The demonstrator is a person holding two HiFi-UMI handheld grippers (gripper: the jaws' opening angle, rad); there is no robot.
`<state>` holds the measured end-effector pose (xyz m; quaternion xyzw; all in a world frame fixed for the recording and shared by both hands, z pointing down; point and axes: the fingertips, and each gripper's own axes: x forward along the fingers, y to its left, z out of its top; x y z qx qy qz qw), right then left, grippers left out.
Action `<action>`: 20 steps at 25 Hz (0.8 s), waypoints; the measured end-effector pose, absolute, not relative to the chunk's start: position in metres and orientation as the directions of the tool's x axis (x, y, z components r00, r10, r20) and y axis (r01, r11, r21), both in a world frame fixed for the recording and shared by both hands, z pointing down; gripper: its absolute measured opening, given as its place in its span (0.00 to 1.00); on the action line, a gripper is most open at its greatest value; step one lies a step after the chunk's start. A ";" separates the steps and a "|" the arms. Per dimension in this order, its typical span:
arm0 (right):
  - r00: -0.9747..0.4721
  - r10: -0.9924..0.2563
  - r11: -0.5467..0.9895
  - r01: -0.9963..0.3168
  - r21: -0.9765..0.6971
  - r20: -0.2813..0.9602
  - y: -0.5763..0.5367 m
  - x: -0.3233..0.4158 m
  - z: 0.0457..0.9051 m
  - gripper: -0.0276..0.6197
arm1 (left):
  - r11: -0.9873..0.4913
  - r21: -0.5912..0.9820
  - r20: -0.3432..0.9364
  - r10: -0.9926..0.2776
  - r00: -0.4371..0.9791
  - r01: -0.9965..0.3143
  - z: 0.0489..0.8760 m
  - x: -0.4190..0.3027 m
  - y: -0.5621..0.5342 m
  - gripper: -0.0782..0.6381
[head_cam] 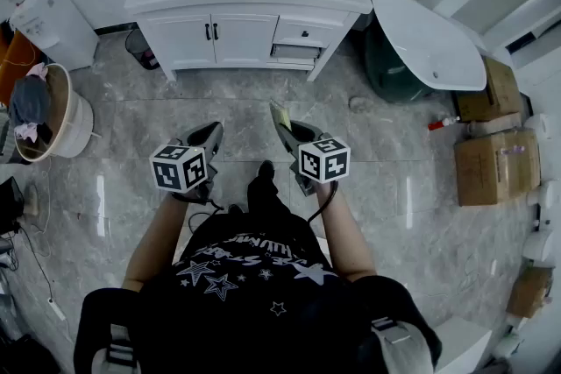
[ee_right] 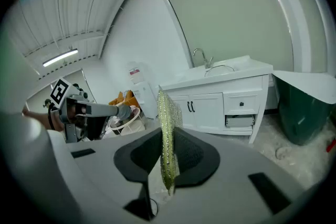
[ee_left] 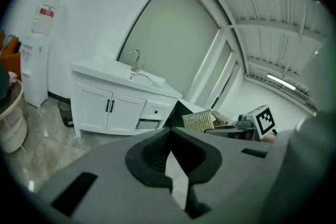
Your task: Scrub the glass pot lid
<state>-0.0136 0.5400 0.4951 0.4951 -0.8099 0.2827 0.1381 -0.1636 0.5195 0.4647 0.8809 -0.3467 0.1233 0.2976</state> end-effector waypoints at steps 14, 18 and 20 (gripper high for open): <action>-0.452 -0.728 0.327 -0.890 -0.317 0.516 0.558 -0.014 0.498 0.14 | -0.597 0.406 0.428 -0.545 0.721 -0.692 0.459 -0.172 0.533 0.12; -0.461 -0.724 0.325 -0.884 -0.335 0.514 0.561 -0.028 0.504 0.14 | -0.583 0.413 0.430 -0.553 0.714 -0.700 0.460 -0.187 0.532 0.12; -0.464 -0.719 0.330 -0.883 -0.333 0.517 0.563 -0.034 0.505 0.14 | -0.592 0.407 0.434 -0.545 0.717 -0.696 0.462 -0.194 0.533 0.12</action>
